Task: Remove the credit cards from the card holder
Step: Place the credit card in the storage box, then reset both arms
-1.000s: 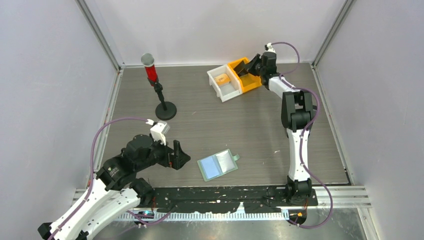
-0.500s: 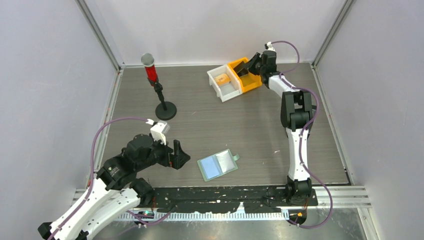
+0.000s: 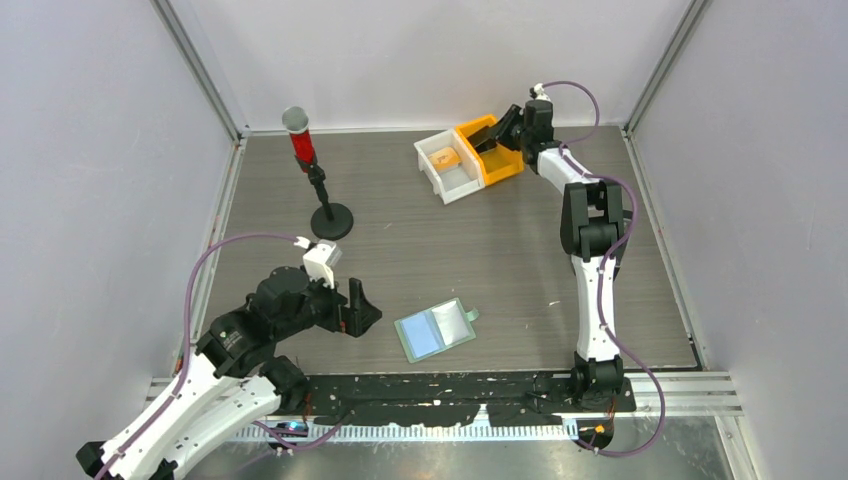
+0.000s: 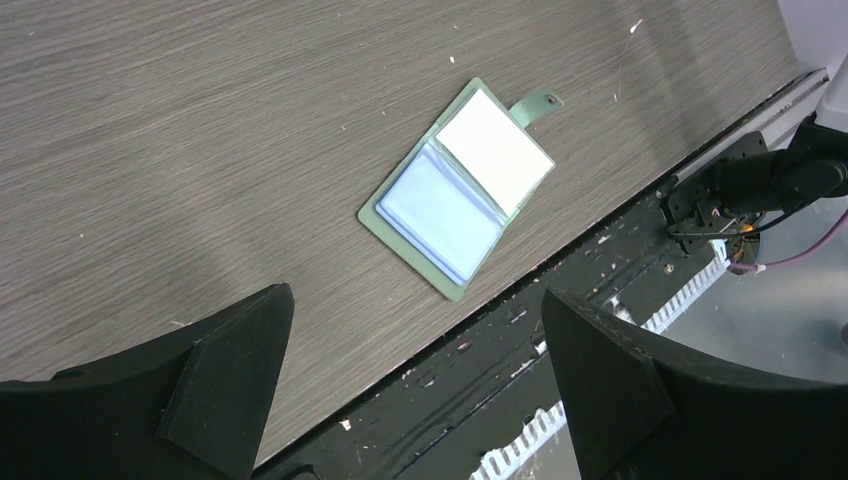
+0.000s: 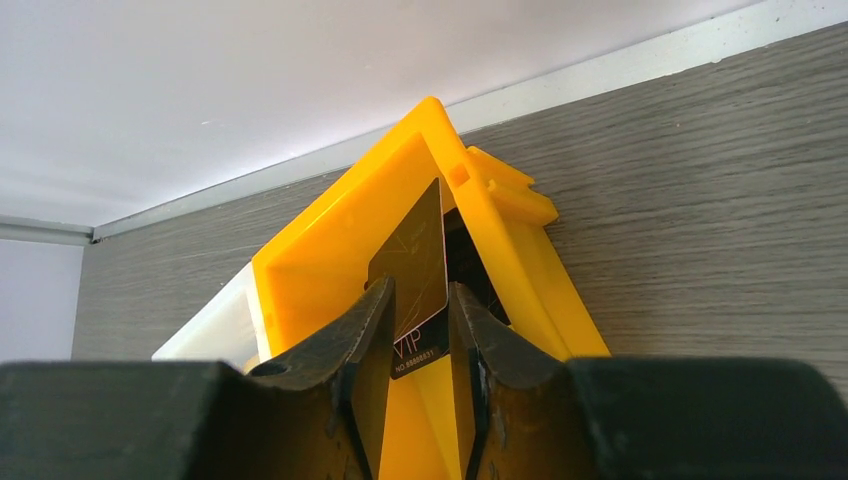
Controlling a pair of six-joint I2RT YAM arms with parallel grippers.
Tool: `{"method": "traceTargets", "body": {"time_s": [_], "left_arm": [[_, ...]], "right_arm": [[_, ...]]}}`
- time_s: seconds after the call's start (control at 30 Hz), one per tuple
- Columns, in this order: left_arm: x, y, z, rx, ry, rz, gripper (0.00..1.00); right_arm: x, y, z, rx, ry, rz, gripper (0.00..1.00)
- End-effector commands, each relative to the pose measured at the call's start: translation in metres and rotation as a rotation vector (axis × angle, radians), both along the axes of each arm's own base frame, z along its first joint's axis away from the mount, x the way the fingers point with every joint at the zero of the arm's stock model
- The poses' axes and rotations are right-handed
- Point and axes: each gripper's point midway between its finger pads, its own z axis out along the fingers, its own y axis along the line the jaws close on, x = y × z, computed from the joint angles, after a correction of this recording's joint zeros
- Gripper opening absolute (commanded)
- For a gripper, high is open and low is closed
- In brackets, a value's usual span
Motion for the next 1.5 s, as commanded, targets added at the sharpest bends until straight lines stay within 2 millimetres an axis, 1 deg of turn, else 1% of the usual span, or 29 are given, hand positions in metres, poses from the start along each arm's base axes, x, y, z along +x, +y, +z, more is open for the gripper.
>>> {"method": "traceTargets", "body": {"time_s": [0.0,0.07,0.13,0.23,0.37,0.5,0.53,0.57,0.63,0.7,0.73,0.77,0.8,0.83,0.87,0.9,0.93,0.97,1.0,1.03,1.07,1.1,1.2,1.23,1.27,1.3,1.33,1.37,1.47], "left_arm": [[0.006,-0.007,0.008,-0.037,-0.023,0.003,0.99],[0.006,-0.007,0.009,-0.041,-0.021,0.006,0.99],[0.007,-0.006,0.009,-0.042,-0.023,0.019,0.99],[0.006,-0.008,0.013,-0.048,-0.017,0.009,0.99],[0.007,-0.011,0.019,-0.058,-0.006,0.008,0.99],[0.005,-0.017,0.027,-0.096,0.000,-0.007,0.99],[0.004,-0.018,0.029,-0.107,-0.002,-0.014,0.99],[0.004,-0.019,0.032,-0.119,-0.009,-0.017,0.99],[0.004,-0.020,0.037,-0.136,-0.018,-0.011,0.99],[0.007,-0.018,0.040,-0.145,-0.023,0.011,0.99],[0.009,-0.016,0.041,-0.148,-0.018,0.037,0.99],[0.011,-0.013,0.040,-0.147,-0.006,0.069,0.99],[0.012,-0.011,0.040,-0.147,0.004,0.094,0.99],[0.013,-0.010,0.041,-0.148,0.010,0.105,0.99],[0.013,-0.011,0.042,-0.152,0.013,0.106,0.99],[0.013,-0.011,0.044,-0.153,0.013,0.107,0.99],[0.013,-0.011,0.046,-0.158,0.011,0.108,0.99],[0.014,-0.011,0.049,-0.159,0.005,0.112,0.99],[0.015,-0.010,0.052,-0.162,-0.004,0.119,0.99],[0.016,-0.009,0.057,-0.169,-0.016,0.125,0.99],[0.021,-0.005,0.059,-0.164,-0.037,0.154,0.99],[0.023,-0.003,0.062,-0.165,-0.055,0.168,0.99],[0.029,0.004,0.072,-0.185,-0.108,0.205,0.99],[0.030,0.005,0.075,-0.193,-0.122,0.209,0.99],[0.030,0.006,0.078,-0.200,-0.135,0.215,0.99],[0.030,0.007,0.081,-0.210,-0.147,0.220,0.99],[0.031,0.008,0.083,-0.218,-0.157,0.224,0.99],[0.031,0.009,0.084,-0.228,-0.166,0.227,0.99],[0.032,0.010,0.082,-0.253,-0.189,0.239,0.99]], "right_arm": [[0.010,-0.002,0.035,-0.017,-0.077,0.002,0.35],[0.010,-0.004,0.041,-0.030,-0.081,-0.003,0.37],[0.013,-0.007,0.054,-0.042,-0.100,-0.015,0.40],[0.014,-0.009,0.061,-0.073,-0.085,-0.009,0.43],[0.012,-0.009,0.079,-0.094,-0.093,0.002,0.47],[0.001,-0.010,0.105,-0.112,-0.106,0.019,0.50],[-0.005,-0.010,0.116,-0.112,-0.110,0.024,0.50],[-0.010,-0.008,0.121,-0.110,-0.110,0.034,0.50],[-0.028,-0.004,0.141,-0.104,-0.122,0.056,0.51],[-0.051,0.002,0.156,-0.101,-0.130,0.083,0.55],[-0.069,0.008,0.165,-0.096,-0.128,0.105,0.59],[-0.080,0.011,0.168,-0.098,-0.125,0.120,0.62],[-0.101,0.018,0.171,-0.115,-0.114,0.145,0.71],[-0.113,0.021,0.170,-0.134,-0.106,0.158,0.75],[-0.136,0.027,0.173,-0.180,-0.102,0.178,0.82],[-0.153,0.028,0.152,-0.212,-0.046,0.195,0.85],[-0.172,0.034,0.171,-0.251,-0.087,0.207,0.90],[-0.195,0.032,0.170,-0.273,-0.072,0.219,0.93],[-0.210,0.037,0.169,-0.302,-0.075,0.235,0.97],[-0.232,0.035,0.167,-0.313,-0.074,0.244,0.99],[-0.246,0.040,0.168,-0.323,-0.086,0.262,0.96],[-0.267,0.038,0.171,-0.323,-0.103,0.269,0.96],[-0.311,0.044,0.177,-0.319,-0.144,0.319,0.95],[-0.331,0.044,0.181,-0.316,-0.162,0.342,0.95],[-0.340,0.045,0.181,-0.317,-0.168,0.355,0.95],[-0.357,0.043,0.183,-0.317,-0.186,0.369,0.95],[-0.364,0.041,0.178,-0.321,-0.181,0.373,0.95],[-0.376,0.037,0.180,-0.316,-0.202,0.369,0.96],[-0.396,0.028,0.174,-0.305,-0.219,0.361,0.96]]}}
